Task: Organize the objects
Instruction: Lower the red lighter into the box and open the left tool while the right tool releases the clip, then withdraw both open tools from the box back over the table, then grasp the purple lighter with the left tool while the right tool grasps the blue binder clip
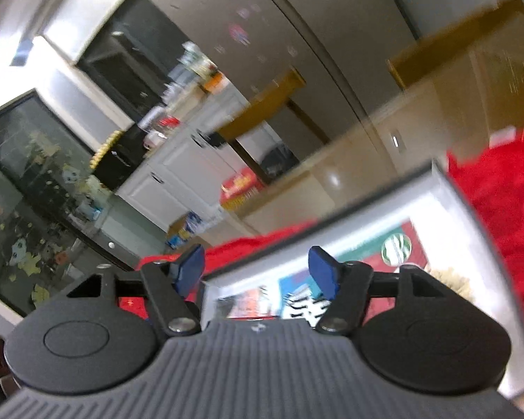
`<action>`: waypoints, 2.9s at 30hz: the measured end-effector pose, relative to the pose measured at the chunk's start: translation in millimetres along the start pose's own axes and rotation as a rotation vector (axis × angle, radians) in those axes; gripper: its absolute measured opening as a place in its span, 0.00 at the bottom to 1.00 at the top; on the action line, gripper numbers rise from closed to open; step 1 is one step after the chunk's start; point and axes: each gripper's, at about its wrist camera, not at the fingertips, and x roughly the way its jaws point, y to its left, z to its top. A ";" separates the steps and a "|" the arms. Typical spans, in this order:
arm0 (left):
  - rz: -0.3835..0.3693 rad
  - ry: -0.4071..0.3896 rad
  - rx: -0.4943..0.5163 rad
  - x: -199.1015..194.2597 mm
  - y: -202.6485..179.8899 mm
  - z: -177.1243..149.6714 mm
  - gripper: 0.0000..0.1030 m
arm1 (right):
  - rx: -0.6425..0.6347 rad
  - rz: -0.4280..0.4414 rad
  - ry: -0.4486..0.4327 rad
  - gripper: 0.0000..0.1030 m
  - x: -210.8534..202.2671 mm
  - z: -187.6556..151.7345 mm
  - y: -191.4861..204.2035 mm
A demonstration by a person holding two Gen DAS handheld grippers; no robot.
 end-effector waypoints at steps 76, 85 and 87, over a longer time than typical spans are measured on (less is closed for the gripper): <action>0.169 0.062 0.175 -58.4 18.3 -156.9 0.77 | -0.506 -0.044 0.109 0.71 -35.2 -161.5 1.9; 0.145 0.077 0.185 -48.6 29.5 -149.7 0.89 | -0.601 -0.107 0.101 0.62 -36.3 -172.1 10.0; 0.137 0.078 0.192 -47.2 30.2 -149.2 0.90 | -0.603 -0.108 0.099 0.58 -35.9 -172.6 11.0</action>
